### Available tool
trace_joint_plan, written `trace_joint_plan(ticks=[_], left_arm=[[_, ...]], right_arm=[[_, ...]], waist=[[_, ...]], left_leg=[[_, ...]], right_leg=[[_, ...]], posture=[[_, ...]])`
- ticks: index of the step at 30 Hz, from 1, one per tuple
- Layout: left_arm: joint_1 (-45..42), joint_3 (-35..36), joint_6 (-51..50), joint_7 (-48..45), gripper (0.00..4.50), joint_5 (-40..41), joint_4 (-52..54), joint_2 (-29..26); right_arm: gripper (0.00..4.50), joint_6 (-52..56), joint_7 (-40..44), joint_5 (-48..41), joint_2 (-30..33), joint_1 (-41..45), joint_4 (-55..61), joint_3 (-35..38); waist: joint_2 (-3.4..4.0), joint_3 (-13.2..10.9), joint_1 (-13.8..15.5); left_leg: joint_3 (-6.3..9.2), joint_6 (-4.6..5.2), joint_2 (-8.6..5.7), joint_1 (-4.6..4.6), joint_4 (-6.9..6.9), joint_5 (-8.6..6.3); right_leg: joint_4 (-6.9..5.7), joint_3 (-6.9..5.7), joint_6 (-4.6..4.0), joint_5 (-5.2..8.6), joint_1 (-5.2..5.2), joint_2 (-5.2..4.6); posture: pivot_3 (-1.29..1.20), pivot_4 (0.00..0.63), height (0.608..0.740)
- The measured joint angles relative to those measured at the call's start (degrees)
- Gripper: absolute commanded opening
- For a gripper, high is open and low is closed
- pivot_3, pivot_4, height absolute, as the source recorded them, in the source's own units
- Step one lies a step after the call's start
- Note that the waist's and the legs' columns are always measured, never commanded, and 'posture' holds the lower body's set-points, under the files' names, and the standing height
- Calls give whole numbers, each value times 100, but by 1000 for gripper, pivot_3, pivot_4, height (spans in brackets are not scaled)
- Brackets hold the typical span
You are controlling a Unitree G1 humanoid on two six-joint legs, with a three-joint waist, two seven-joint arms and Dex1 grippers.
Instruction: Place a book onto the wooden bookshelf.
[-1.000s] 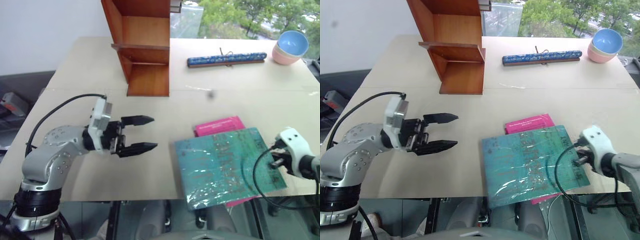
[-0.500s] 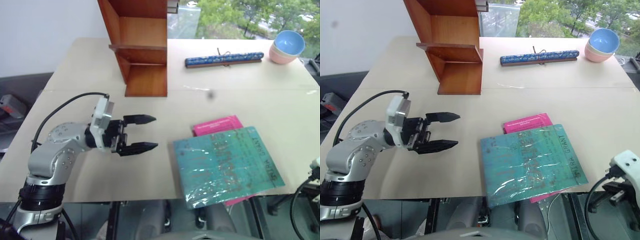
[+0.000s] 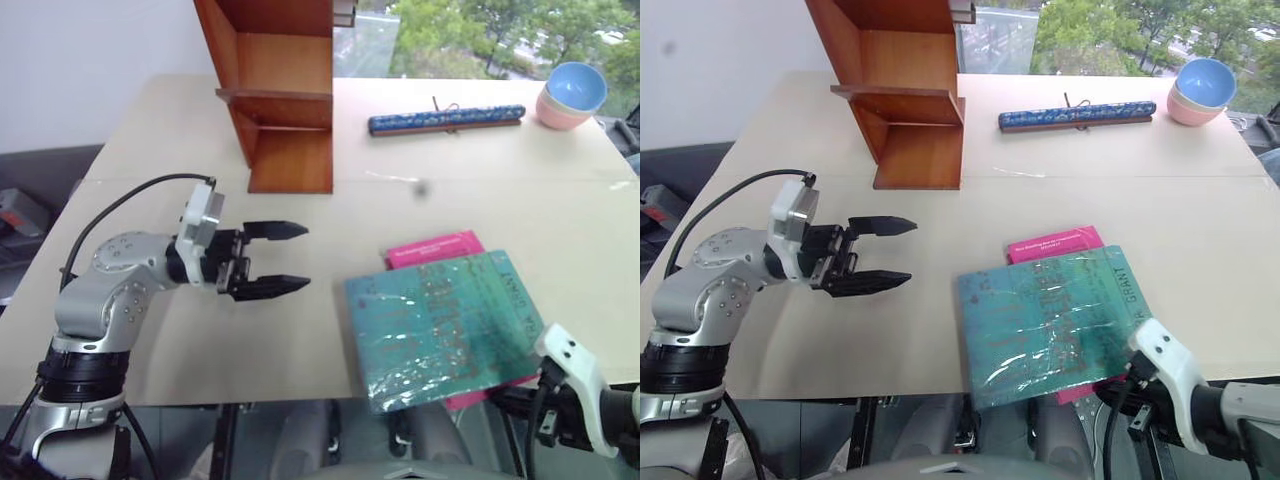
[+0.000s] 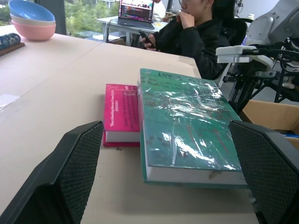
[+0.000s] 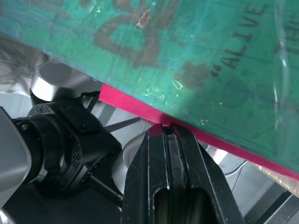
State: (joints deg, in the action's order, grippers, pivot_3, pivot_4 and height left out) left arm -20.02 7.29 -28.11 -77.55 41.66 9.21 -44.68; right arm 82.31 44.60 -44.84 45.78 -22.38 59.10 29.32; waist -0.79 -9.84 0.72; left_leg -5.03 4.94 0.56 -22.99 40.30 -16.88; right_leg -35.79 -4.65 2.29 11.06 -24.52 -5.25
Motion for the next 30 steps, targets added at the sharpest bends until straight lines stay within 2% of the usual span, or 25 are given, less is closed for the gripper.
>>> trace_joint_plan(ticks=[7, 11, 19, 21, 23, 24, 25, 27, 30], left_arm=[[80, 110, 47, 28, 4500, 7, -29, -11], [195, 118, 47, 174, 4500, 16, 119, 5], [211, 122, 17, 287, 4500, 36, 172, 5], [212, 123, 13, 294, 4500, 53, 205, 5], [221, 124, 13, 300, 4500, 79, 242, 5], [221, 124, 13, 300, 4500, 79, 245, 5], [226, 124, 12, 309, 4500, 87, 266, 5], [227, 123, 6, 378, 4500, 87, 272, 17], [225, 102, -23, 484, 4500, 88, 323, 120]], right_arm=[[31, -208, -485, 37, -72, 310, -179, -756], [31, -940, -922, 502, -176, 1114, -804, -1409], [31, -1746, -879, 895, 32, 1934, -1636, -2042], [31, -1766, -751, 675, 41, 2116, -1690, -1914], [31, -1688, -561, -168, -12, 2336, -1546, -1376], [31, -1682, -553, -227, -11, 2352, -1520, -1326], [31, -1602, -573, -870, -12, 2466, -1442, -903], [31, -1538, -886, -1542, -7, 2707, -1426, -360], [31, -1511, -1536, -1950, 160, 3060, -1555, 274]], waist=[[1, -1, -4], [5, -4, 5], [7, -7, 9], [8, -7, 12], [8, -8, 15], [8, -8, 16], [7, -8, 16], [8, -9, 13], [7, -8, 20]], left_leg=[[-3, -14, 4, 3, 1, -5], [-9, -14, 2, 1, 1, -5], [-12, 7, -3, -4, 0, 6], [-10, 7, -3, -4, 0, 6], [-1, 7, -2, -5, 0, 6], [0, 7, -2, -5, 0, 6], [5, 6, -1, -6, -1, 6], [1, 7, -2, -7, -1, 5], [0, 7, -3, -6, -1, 5]], right_leg=[[-5, 1, 1, 0, -1, 1], [-5, -1, 0, 0, -5, 0], [-2, -12, -19, -12, -6, 23], [-2, -12, -18, -12, -6, 23], [-2, -10, -17, -15, -5, 22], [-2, -10, -13, -18, -5, 22], [-2, -10, -12, -18, -2, 19], [0, -8, -14, -18, -3, 11], [1, -8, -22, -15, -3, 9]], posture=[[0, 150, 738], [0, 150, 738], [0, 150, 738], [0, 150, 738], [0, 150, 738], [0, 150, 738], [0, 150, 738], [0, 150, 738], [0, 150, 738]])
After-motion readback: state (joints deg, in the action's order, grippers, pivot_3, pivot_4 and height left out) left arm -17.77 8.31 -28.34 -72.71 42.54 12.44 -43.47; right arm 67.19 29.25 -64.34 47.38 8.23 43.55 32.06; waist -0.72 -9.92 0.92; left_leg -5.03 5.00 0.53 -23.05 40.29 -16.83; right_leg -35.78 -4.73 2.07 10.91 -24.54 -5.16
